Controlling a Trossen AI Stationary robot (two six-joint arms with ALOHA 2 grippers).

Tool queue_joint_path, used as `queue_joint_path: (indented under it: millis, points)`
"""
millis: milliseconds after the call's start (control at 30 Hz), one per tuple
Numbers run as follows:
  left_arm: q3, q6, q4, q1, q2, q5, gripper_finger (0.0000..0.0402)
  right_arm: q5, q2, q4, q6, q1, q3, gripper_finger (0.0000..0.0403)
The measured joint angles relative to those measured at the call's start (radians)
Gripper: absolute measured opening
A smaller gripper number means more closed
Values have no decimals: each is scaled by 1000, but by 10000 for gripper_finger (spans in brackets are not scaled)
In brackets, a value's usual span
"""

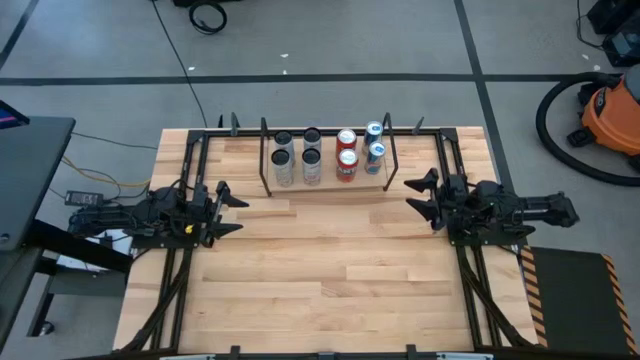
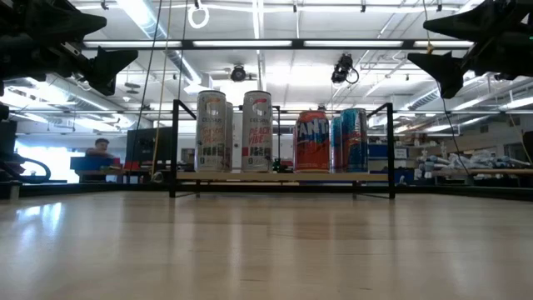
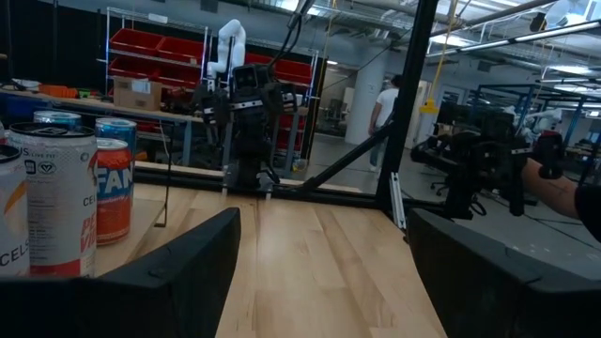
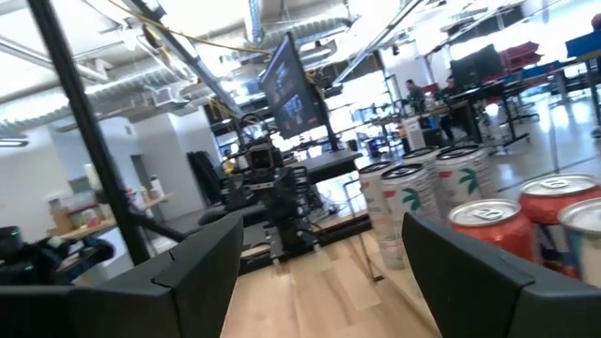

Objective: Place canned beverage on shelf
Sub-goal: Return to Home Position

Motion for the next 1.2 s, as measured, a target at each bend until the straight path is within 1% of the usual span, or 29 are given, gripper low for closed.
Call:
queue_joint_path:
  millis: [233,1200]
  points:
    - [0,0,0,0,0,0,309,0,-1,0,0,-63,0,300]
    - [0,0,0,0,1,0,309,0,3,-1,0,-50,0,300]
